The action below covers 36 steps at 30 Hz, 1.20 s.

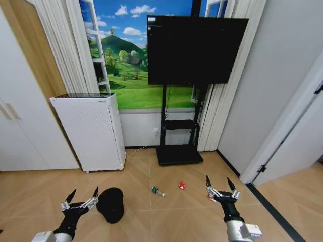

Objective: Pick up the trash bin and place the garbage on the floor into it.

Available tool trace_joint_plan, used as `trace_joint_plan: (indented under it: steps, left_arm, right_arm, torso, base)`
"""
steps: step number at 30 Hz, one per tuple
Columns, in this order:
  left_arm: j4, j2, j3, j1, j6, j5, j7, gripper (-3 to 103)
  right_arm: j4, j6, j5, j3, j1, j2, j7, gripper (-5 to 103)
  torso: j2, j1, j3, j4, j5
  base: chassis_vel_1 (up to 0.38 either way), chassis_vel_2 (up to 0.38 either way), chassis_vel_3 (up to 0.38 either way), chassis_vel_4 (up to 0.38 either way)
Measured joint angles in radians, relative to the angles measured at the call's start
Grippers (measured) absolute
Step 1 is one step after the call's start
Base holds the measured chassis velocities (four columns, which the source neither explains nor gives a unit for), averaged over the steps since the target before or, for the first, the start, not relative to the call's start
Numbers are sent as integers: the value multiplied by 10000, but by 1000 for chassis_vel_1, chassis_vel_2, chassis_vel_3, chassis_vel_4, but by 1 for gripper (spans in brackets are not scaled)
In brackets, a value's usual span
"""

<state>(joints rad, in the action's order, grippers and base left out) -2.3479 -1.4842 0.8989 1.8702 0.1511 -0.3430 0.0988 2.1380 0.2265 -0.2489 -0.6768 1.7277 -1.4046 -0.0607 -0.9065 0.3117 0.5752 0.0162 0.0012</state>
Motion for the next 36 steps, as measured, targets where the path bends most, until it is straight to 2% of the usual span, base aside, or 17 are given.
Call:
trace_joint_plan:
  steps: [2, 3, 4, 6, 7, 10, 12, 13, 14, 15, 18, 21, 23, 24, 26, 29, 36]
  left_arm:
    - [-1, -1, 1, -4, -1, 0, 0, 99]
    - [3, -1, 0, -7, -1, 0, 0, 99]
    - [3, -1, 0, -7, -1, 0, 0, 99]
    - [10, 0, 1, -11, 0, 1, -1, 99]
    - [10, 0, 1, -11, 0, 1, -1, 99]
    - [25, 2, -3, -19, 0, 4, -9, 99]
    - [24, 0, -7, -18, 1, 10, -22, 99]
    - [24, 0, -7, -18, 1, 10, -22, 99]
    - [34, 1, -8, -10, 2, 12, -82, 99]
    - [34, 3, -8, 24, -57, 1, -100, 100]
    - [31, -4, 1, 46, -215, 10, -137, 100]
    - [92, -6, 39, 4, -232, 295, -256, 100]
    - [102, -19, 42, -18, -241, 308, -331, 100]
    - [111, -21, 40, -32, -242, 311, -332, 100]
    - [114, -21, 39, -36, -242, 321, -333, 100]
    - [112, -23, 31, -43, -243, 334, -336, 100]
    - [92, -27, 16, -22, -240, 356, -335, 100]
  right_arm:
    - [-17, 0, 2, 1, -20, 5, 2, 100]
    - [-23, 3, 2, -1, -18, 7, 2, 100]
    - [-23, 3, 2, -1, -18, 7, 2, 100]
    - [-63, 8, 2, -3, -40, 9, 2, 100]
    - [-63, 8, 2, -3, -40, 9, 2, 100]
    - [-87, 28, 3, -1, -55, 8, -1, 100]
    - [-149, 59, 14, 10, -93, 7, -21, 100]
    - [-149, 59, 14, 10, -93, 7, -21, 100]
    - [-194, 148, 38, 16, -115, 7, -51, 100]
    - [-231, 270, 53, 20, -152, 10, -93, 100]
    - [-277, 345, 86, 17, -185, 14, -110, 100]
    - [-286, 387, 86, 16, -179, 18, -117, 100]
    - [-294, 417, 84, 27, -154, 19, -104, 100]
    - [-294, 435, 84, 27, -139, 18, -87, 100]
    - [-294, 447, 83, 29, -129, 16, -68, 100]
    - [-293, 462, 83, 32, -116, 15, -32, 100]
    - [-278, 564, 94, 31, -29, 1, 44, 100]
  torso:
    - [0, 0, 0, -2, 3]
    - [-3, -3, -3, 3, -28]
    - [-3, -3, -3, 3, -28]
    - [0, 0, 0, -2, 7]
    - [0, 0, 0, -2, 7]
    - [-2, -1, -2, 2, -29]
    - [-1, -1, -1, -3, 8]
    - [-1, -1, -1, -3, 8]
    - [-2, -1, -1, 3, -24]
    - [-2, -1, -1, 3, -26]
    - [2, 3, 1, -4, 8]
    - [2, 9, 2, 3, -29]
    - [19, 4, -7, -3, 2]
    - [52, -12, -24, 3, -18]
    - [88, -36, -47, 0, -21]
    - [187, -90, -110, -1, -6]
    - [542, -234, -307, 0, -13]
  base:
    - [-343, 359, 337, -345]
    - [-358, 359, 397, -321]
    - [-358, 359, 397, -321]
    - [-339, 354, 347, -364]
    - [-342, 366, 347, -367]
    - [-355, 357, 365, -358]
    - [-354, 356, 338, -365]
    - [-372, 368, 338, -365]
    - [-372, 325, 390, -347]
    - [-359, 325, 341, -354]
    - [-283, 306, 315, -331]
    - [-238, 236, 196, -128]
    - [-138, 90, 39, -74]
    - [0, 0, 0, 0]
    - [0, 0, 0, 0]
    - [52, -31, -41, 23]
    - [32, -52, -64, 21]
